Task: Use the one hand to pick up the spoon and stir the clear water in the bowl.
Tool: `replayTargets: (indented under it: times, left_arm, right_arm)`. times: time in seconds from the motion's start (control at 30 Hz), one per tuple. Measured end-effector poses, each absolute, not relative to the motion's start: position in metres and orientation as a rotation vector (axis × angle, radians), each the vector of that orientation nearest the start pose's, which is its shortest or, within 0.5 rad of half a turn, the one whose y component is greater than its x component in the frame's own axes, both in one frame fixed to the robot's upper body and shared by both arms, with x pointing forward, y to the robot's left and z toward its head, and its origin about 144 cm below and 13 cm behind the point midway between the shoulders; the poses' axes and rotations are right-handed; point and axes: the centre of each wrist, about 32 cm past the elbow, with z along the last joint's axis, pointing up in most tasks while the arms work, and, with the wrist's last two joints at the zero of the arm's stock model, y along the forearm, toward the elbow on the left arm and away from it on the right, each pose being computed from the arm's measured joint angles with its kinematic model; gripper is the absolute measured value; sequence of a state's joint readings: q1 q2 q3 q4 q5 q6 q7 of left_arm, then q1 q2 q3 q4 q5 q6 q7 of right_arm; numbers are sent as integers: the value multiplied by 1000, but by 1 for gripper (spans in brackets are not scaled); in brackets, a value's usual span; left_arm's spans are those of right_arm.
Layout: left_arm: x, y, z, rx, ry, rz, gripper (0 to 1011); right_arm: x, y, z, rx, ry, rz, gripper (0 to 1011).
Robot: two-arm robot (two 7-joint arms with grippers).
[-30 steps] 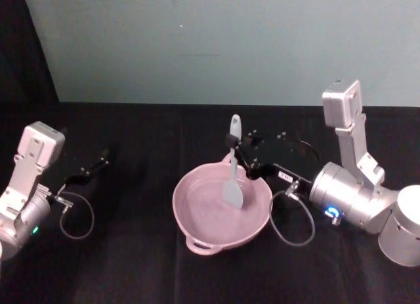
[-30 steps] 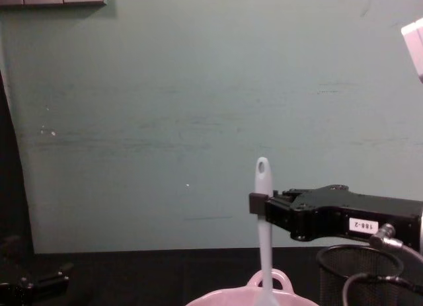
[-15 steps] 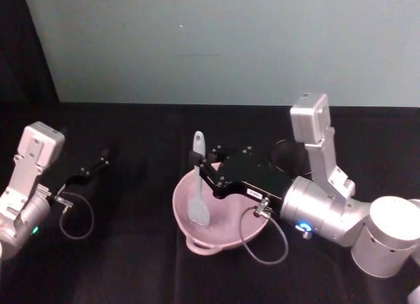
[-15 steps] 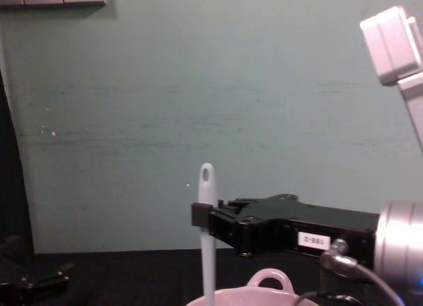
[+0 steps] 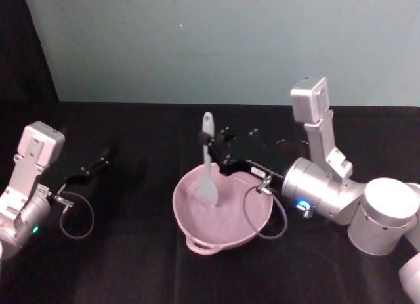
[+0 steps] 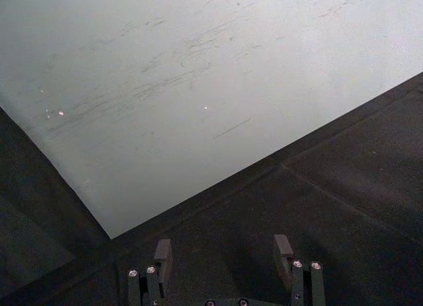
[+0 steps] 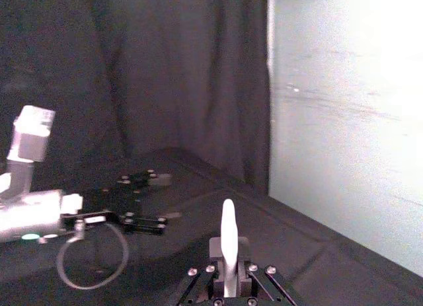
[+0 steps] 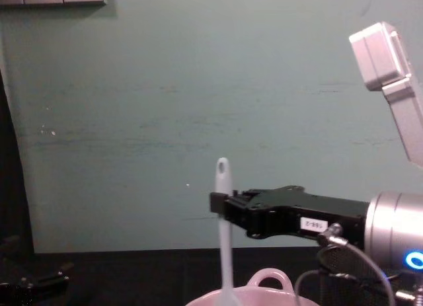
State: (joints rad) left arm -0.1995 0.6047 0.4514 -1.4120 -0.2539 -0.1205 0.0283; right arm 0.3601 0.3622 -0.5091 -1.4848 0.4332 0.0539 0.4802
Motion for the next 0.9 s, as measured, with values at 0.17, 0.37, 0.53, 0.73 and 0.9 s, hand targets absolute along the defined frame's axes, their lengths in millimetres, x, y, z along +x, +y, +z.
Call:
replayTargets:
  times: [0.17,0.37,0.53,0.73,0.9]
  left_arm:
    - [489,310,1140,304,-285,1248,1005]
    - [489,310,1140,304,-285,1248,1005]
    - [489,310,1140,304,-285,1248,1005]
    - [489,310,1140,304,-285,1248,1005]
    - [489,310,1140,304,-285,1248,1005]
  right_arm:
    - [529,-208,1205,-31,-55,-699,112]
    - [524,-223,1208,-40,-65,-732,112]
    - [516,-228,1209,-50,-67,-730,112]
    - [503,-223,1208,-62,-59,-689,112]
    - [494,-210,1207,-55,-54,-638,112]
